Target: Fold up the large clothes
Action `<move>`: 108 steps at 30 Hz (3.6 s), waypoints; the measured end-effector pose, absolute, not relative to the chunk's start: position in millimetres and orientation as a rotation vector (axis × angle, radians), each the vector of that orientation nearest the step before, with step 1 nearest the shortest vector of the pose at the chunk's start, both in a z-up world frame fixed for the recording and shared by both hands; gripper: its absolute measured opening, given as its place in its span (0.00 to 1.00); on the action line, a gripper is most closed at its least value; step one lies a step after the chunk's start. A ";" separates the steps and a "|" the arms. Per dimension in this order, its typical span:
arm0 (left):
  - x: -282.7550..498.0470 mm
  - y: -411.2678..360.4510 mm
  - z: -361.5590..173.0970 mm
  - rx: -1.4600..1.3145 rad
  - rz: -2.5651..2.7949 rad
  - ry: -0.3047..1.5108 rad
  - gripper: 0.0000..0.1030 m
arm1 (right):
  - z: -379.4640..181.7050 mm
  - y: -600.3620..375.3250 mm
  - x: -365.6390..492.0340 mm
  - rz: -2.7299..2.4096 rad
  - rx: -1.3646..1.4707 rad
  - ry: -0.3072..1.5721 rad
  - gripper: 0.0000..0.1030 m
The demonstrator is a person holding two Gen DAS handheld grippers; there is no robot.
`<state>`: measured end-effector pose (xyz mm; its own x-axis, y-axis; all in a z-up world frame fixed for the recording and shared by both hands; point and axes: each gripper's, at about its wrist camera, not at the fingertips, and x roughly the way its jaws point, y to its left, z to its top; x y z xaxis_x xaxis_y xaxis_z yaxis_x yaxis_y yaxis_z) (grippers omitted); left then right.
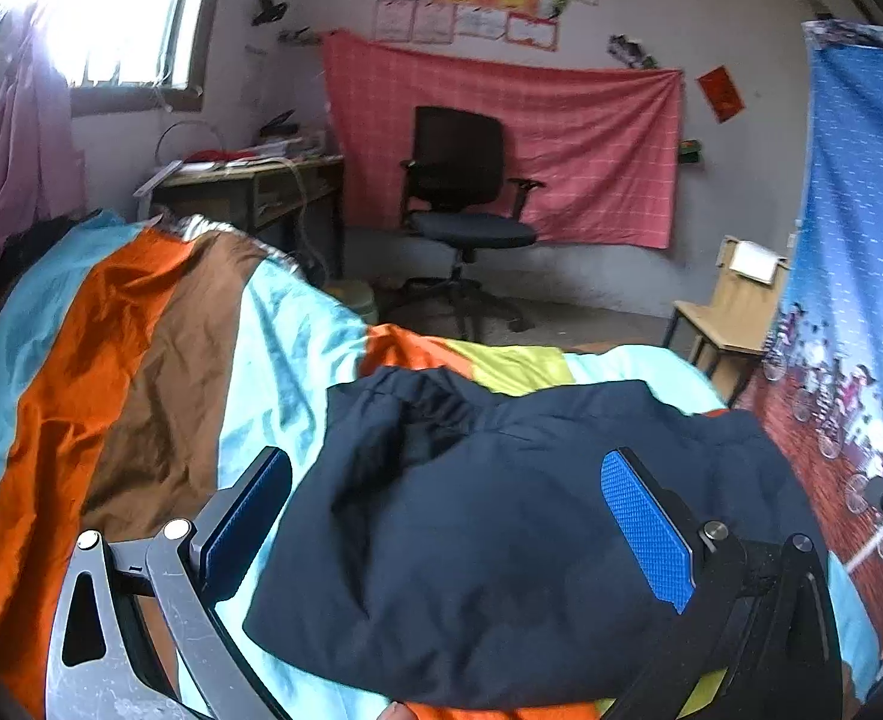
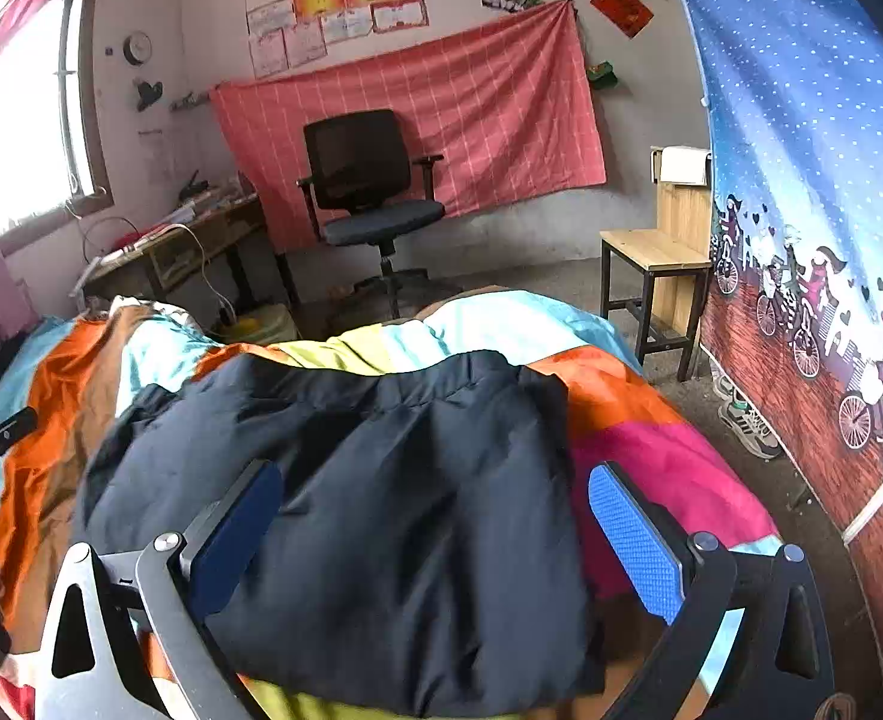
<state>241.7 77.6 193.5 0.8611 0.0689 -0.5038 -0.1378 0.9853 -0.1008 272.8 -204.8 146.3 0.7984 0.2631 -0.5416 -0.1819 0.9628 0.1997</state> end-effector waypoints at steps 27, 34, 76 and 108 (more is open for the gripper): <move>115.5 60.5 200.6 -0.048 0.082 0.418 0.98 | 176.9 -147.2 130.4 0.303 0.031 0.414 1.00; 99.6 59.8 183.6 -0.025 0.101 0.429 0.98 | 166.7 -141.1 111.8 0.296 0.017 0.409 1.00; 61.6 53.9 105.3 -0.023 0.097 0.601 0.98 | 96.9 -145.3 71.7 0.304 0.031 0.552 1.00; 60.2 47.8 104.4 -0.009 0.083 0.600 0.98 | 97.2 -147.1 71.8 0.301 0.044 0.552 1.00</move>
<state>60.2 47.8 104.4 0.8222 0.0754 -0.5642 -0.0805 0.9966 0.0159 71.8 -147.0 97.2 0.8088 0.2929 -0.5099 -0.2695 0.9553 0.1213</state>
